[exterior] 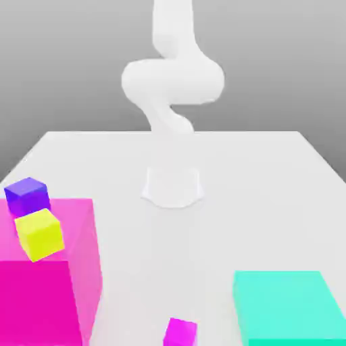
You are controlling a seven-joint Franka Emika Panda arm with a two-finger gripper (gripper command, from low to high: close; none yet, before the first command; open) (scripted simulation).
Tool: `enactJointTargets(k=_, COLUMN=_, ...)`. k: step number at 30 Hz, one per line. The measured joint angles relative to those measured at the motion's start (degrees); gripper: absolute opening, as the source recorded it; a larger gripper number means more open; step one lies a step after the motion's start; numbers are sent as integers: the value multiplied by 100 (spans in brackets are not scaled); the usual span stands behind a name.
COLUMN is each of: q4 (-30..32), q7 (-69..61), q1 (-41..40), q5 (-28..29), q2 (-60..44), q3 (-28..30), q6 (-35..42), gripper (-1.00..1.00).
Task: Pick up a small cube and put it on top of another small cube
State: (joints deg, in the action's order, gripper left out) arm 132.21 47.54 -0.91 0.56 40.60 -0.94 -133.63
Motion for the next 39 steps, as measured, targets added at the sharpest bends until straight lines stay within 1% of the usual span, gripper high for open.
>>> enactJointTargets(k=8, q4=138, q7=574, q1=-255, q5=215, q2=-1698, q3=-273, q6=-598, gripper=0)
enactJointTargets(k=15, q4=256, q7=1078, q1=-359, q5=416, q2=-3154, q3=-390, q6=-1109, gripper=0)
enactJointTargets(k=21, q4=359, q7=1436, q1=-369, q5=485, q2=-4395, q3=-408, q6=-1552, gripper=0)
enactJointTargets(k=27, q4=464, q7=1647, q1=-343, q5=351, q2=-5621, q3=-430, q6=-2007, gripper=0)
enactJointTargets(k=32, q4=298, q7=1785, q1=-232, q5=469, q2=-6663, q3=-296, q6=-2752, gripper=0)
enactJointTargets(k=33, q4=275, q7=1799, q1=-214, q5=486, q2=-6776, q3=-275, q6=-2840, gripper=-100)
enactJointTargets(k=39, q4=263, q7=1813, q1=-208, q5=503, q2=-6833, q3=-267, q6=-2889, gripper=-100)
